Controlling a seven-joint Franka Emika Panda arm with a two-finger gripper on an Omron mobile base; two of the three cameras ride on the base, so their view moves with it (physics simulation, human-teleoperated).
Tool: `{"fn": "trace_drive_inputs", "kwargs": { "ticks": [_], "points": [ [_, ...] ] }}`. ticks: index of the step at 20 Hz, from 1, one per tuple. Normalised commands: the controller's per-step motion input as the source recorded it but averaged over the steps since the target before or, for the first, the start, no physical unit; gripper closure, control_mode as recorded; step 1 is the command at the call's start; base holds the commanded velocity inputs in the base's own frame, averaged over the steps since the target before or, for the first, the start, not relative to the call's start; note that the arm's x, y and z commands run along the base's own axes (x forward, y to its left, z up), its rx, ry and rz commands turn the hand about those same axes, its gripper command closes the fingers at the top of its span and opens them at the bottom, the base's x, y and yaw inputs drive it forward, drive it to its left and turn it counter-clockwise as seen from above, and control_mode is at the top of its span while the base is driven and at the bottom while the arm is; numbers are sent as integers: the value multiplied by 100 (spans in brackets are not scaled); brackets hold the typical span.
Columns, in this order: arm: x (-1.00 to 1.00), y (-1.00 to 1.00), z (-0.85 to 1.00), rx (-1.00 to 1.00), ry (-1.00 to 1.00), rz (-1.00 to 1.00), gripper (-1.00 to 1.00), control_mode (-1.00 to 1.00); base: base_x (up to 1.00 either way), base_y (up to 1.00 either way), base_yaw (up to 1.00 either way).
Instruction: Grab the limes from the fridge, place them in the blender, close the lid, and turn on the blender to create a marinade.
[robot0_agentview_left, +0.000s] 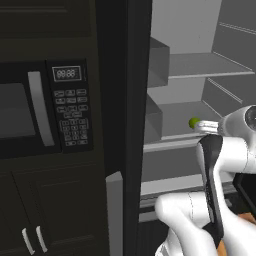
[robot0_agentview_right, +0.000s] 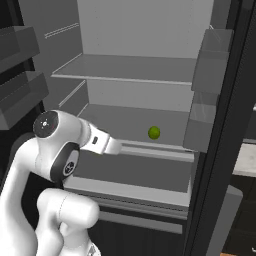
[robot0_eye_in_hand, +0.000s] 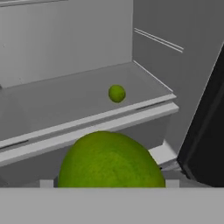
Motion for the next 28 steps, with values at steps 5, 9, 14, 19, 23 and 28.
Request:
{"fn": "trace_drive_inputs", "kwargs": {
  "ticks": [5, 9, 14, 19, 23, 28],
  "points": [
    [14, 3, 0, 0, 0, 5, 100, -100, 0, 0, 0],
    [1, 8, 0, 0, 0, 16, 100, -100, 0, 0, 0],
    [0, 45, 0, -2, 0, 23, 100, -100, 0, 0, 0],
    [0, 43, 0, -3, 0, 20, 100, -100, 0, 0, 0],
    [3, 31, 0, -4, 3, 4, 100, -100, 0, 0, 0],
    [0, 28, 1, -6, 3, -5, 100, -100, 0, 0, 0]
  ]
}}
